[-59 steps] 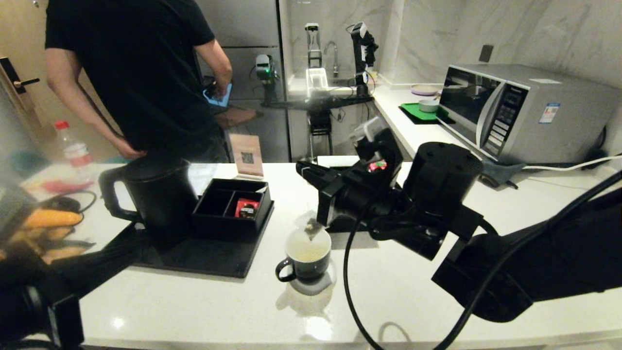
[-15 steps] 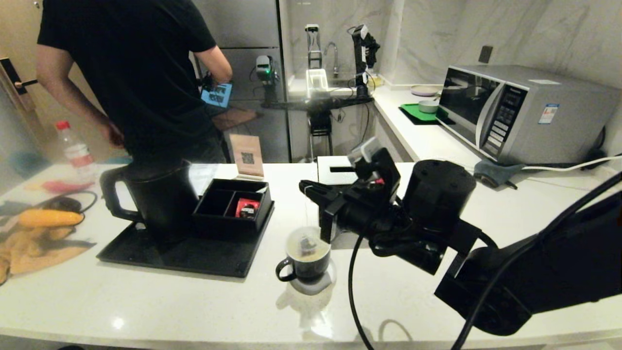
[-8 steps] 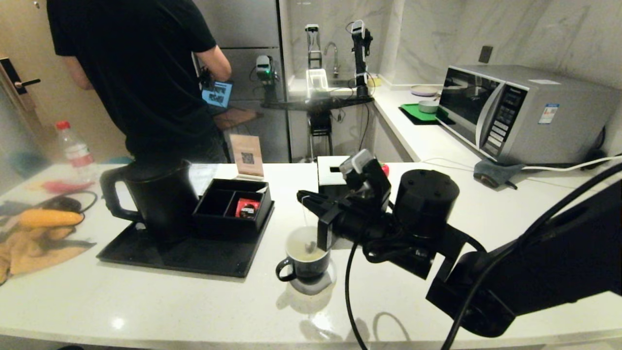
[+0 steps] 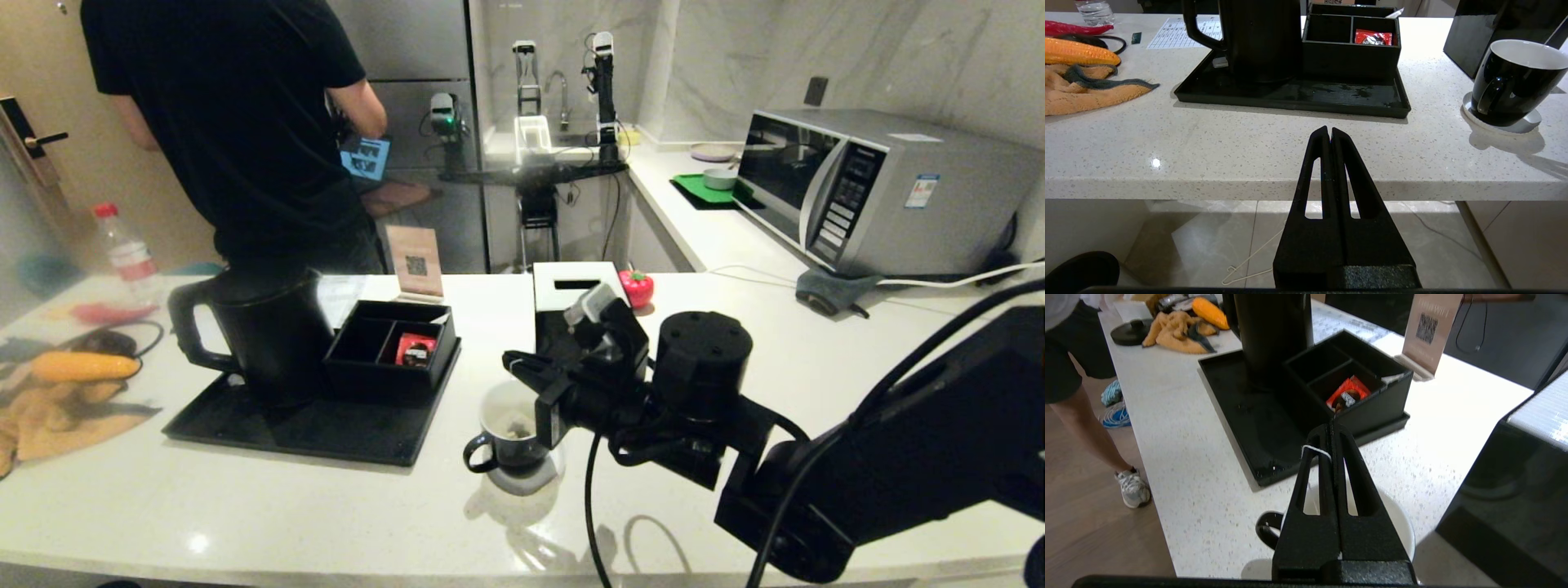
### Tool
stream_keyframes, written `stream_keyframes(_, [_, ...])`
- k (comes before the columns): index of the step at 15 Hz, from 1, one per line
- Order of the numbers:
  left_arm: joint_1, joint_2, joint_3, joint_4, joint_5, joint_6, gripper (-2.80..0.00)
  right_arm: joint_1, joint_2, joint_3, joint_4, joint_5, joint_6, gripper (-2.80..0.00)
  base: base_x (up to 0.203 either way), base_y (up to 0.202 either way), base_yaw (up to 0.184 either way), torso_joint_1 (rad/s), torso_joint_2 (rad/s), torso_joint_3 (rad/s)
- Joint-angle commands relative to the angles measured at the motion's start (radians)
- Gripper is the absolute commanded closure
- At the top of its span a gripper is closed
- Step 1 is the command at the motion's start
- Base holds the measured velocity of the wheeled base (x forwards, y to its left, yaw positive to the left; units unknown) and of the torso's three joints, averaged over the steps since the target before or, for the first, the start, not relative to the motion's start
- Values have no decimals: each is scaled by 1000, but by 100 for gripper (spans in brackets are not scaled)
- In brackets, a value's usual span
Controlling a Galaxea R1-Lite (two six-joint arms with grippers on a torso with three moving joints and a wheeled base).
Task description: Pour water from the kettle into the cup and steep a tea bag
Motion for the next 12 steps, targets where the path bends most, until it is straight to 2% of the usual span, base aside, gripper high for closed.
stream_keyframes(1, [0, -2, 0, 0, 0, -1, 0, 2, 23, 5, -7, 2, 0, 0, 0, 0, 0, 0, 0, 0])
stream_keyframes(7, [0, -2, 1, 0, 0, -1, 0, 3, 33, -5, -8, 2, 0, 0, 0, 0, 0, 0, 0, 0])
stream_keyframes(12, [0, -2, 0, 0, 0, -1, 0, 3, -31, -17, -22, 0, 0, 0, 0, 0, 0, 0, 0, 0])
